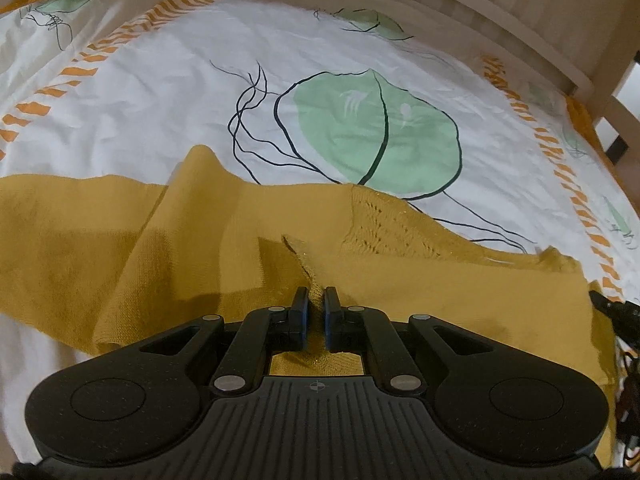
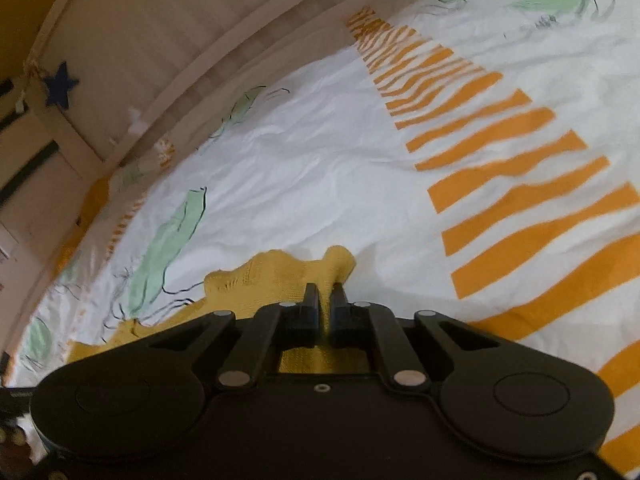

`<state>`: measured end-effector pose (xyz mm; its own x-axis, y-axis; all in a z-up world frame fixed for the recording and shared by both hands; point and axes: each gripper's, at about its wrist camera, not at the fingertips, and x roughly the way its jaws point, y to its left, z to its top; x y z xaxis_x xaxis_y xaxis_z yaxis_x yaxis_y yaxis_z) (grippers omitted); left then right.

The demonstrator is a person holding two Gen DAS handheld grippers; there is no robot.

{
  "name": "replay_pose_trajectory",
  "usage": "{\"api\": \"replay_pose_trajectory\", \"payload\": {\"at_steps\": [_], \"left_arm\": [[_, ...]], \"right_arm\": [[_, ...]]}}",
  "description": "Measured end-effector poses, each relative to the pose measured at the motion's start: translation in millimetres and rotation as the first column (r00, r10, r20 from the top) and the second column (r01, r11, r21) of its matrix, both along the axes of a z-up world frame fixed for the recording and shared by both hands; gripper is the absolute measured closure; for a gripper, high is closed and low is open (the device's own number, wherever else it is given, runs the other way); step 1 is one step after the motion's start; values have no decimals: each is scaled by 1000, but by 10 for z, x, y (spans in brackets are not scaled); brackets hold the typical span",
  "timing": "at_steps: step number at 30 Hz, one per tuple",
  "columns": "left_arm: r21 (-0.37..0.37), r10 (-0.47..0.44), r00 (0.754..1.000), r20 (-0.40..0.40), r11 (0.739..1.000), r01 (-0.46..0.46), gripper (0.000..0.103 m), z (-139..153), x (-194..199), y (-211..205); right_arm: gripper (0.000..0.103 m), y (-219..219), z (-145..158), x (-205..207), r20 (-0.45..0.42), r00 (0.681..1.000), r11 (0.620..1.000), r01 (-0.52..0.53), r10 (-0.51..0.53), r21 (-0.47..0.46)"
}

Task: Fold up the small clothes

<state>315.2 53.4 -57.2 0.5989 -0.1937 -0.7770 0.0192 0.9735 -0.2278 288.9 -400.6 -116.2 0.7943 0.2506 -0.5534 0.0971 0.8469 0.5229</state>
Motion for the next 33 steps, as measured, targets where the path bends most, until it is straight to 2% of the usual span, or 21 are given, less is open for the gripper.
{"api": "replay_pose_trajectory", "payload": {"at_steps": [3, 5, 8, 11, 14, 16, 18, 21, 22, 26, 29, 32, 33], "left_arm": [[-5, -7, 1000, 5, 1000, 7, 94, -4, -2, -9], [-8, -20, 1000, -2, 1000, 20, 94, -37, 4, -34], [33, -23, 999, -23, 999, 24, 93, -125, 17, -84], [48, -35, 999, -18, 998, 36, 81, -164, 25, -84], [13, -54, 998, -14, 998, 55, 71, -180, 30, -61], [7, -58, 998, -9, 998, 58, 68, -199, 24, -62], [10, -63, 998, -9, 998, 63, 65, -206, 18, -75], [21, -78, 997, -10, 997, 78, 60, -210, 18, -113], [22, -83, 996, -12, 996, 83, 57, -212, 17, -126], [23, -99, 995, -17, 995, 100, 53, -222, 15, -145], [17, -106, 994, -20, 994, 106, 50, -228, 24, -144], [-1, -141, 990, -17, 990, 141, 35, -254, 28, -148], [-5, -157, 988, -17, 988, 156, 30, -265, 28, -156]], "right_arm": [[93, 55, 227, -77, 8, 1000, 988, 21, -20, -150], [93, 32, 251, -81, -7, 999, 968, 36, -39, -247], [93, -104, 95, -73, -43, 997, 988, 56, -63, -141], [89, -106, 71, -52, -54, 997, 989, 47, -55, -140], [75, -118, 103, -69, -57, 996, 987, 61, -70, -147], [51, -133, 144, -83, -62, 995, 985, 72, -83, -157], [39, -167, 205, -113, -58, 995, 985, 74, -84, -157], [34, -176, 306, -162, -49, 996, 981, 67, -77, -180], [29, -170, 327, -177, -56, 997, 981, 51, -62, -186], [20, -77, 363, -240, -113, 993, 974, -57, 33, -220], [15, 38, 323, -299, -194, 978, 941, -138, 80, -308], [9, 145, 223, -349, -293, 951, 884, -221, 101, -413], [4, 181, 204, -386, -305, 947, 864, -238, 103, -445]]}}
